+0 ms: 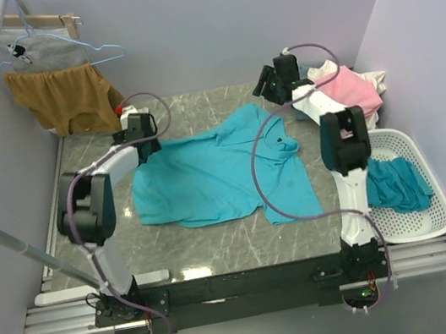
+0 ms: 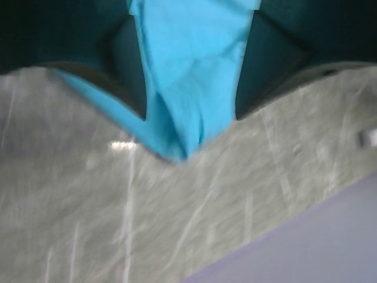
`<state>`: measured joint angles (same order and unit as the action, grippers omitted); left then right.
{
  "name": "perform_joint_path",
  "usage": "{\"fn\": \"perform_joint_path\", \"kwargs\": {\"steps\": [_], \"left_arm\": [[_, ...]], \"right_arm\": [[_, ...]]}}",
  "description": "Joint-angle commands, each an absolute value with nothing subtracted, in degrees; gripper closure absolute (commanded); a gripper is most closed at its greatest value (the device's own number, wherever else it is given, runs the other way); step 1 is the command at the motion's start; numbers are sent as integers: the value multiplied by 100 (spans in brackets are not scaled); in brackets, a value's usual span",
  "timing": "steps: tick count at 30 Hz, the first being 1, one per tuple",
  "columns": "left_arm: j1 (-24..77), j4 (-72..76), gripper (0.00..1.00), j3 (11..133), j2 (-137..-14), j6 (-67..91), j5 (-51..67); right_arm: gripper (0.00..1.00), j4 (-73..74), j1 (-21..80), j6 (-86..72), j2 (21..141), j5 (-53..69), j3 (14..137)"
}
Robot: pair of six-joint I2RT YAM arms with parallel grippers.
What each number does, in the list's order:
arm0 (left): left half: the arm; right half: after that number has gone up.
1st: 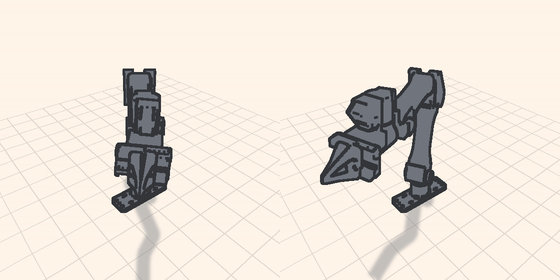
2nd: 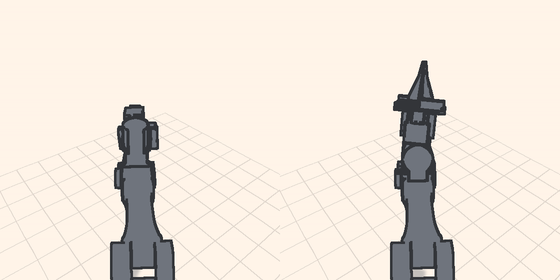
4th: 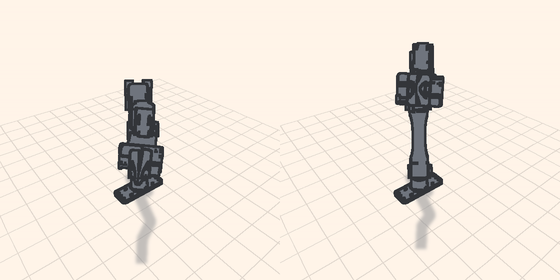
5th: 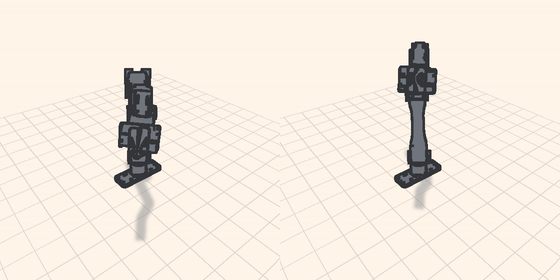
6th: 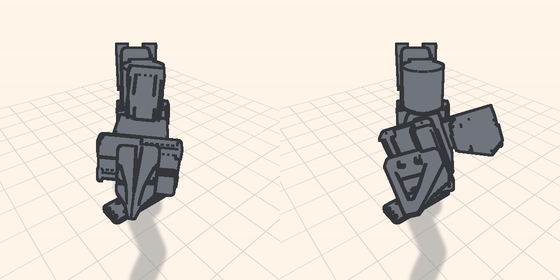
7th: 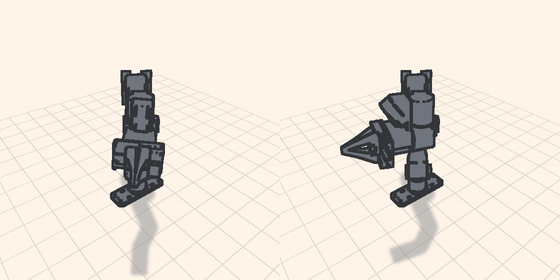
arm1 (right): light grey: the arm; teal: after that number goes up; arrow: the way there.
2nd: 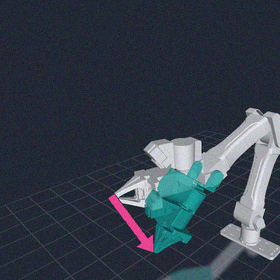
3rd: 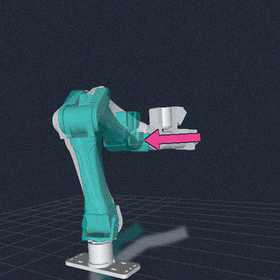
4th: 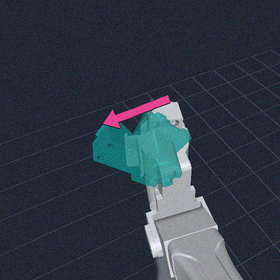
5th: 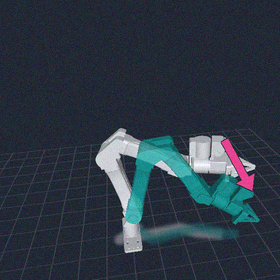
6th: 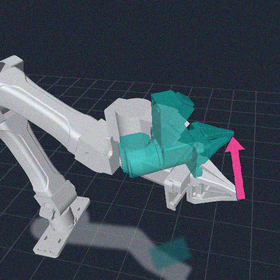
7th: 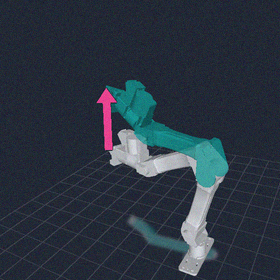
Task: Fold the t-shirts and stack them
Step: Flatten out the tshirt
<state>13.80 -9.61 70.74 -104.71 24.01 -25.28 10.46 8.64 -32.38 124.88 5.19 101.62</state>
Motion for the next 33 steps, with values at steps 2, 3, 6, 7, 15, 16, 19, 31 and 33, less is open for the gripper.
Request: {"fn": "perform_joint_path", "kwargs": {"steps": [2, 3, 6, 7, 15, 16, 19, 31, 33], "left_arm": [[1143, -808, 0, 8304, -11294, 2031, -3470], [1143, -765, 1, 8306, -11190, 1987, -3428], [1204, -1149, 1, 8157, -10470, 2196, -2928], [1248, -1282, 1, 8078, -10059, 2302, -2805], [2003, -1635, 1, 5812, -8219, 3242, -1119], [2056, -1556, 1, 5592, -7965, 3321, -759], [2372, -1249, 1, 4923, -7630, 3524, -545], [2900, -1046, 1, 4175, -7883, 3946, -510], [2900, -1098, 0, 4149, -7963, 3973, -545]], "right_arm": [[22, 1344, 677, -3455, 13211, 185, 11952], [21, 1153, 694, -3271, 13045, 106, 11614], [18, 939, 747, -2911, 11947, 325, 10447], [18, 1106, 799, -2813, 11440, 325, 10224], [16, 2256, 993, -2514, 9344, 10, 7378], [17, 2372, 993, -2488, 9177, -139, 7209], [16, 2487, 1019, -2461, 8808, -115, 6453], [21, 2329, 1388, -2505, 8102, 149, 4790], [21, 2364, 1485, -2540, 8252, 36, 4790]]}}
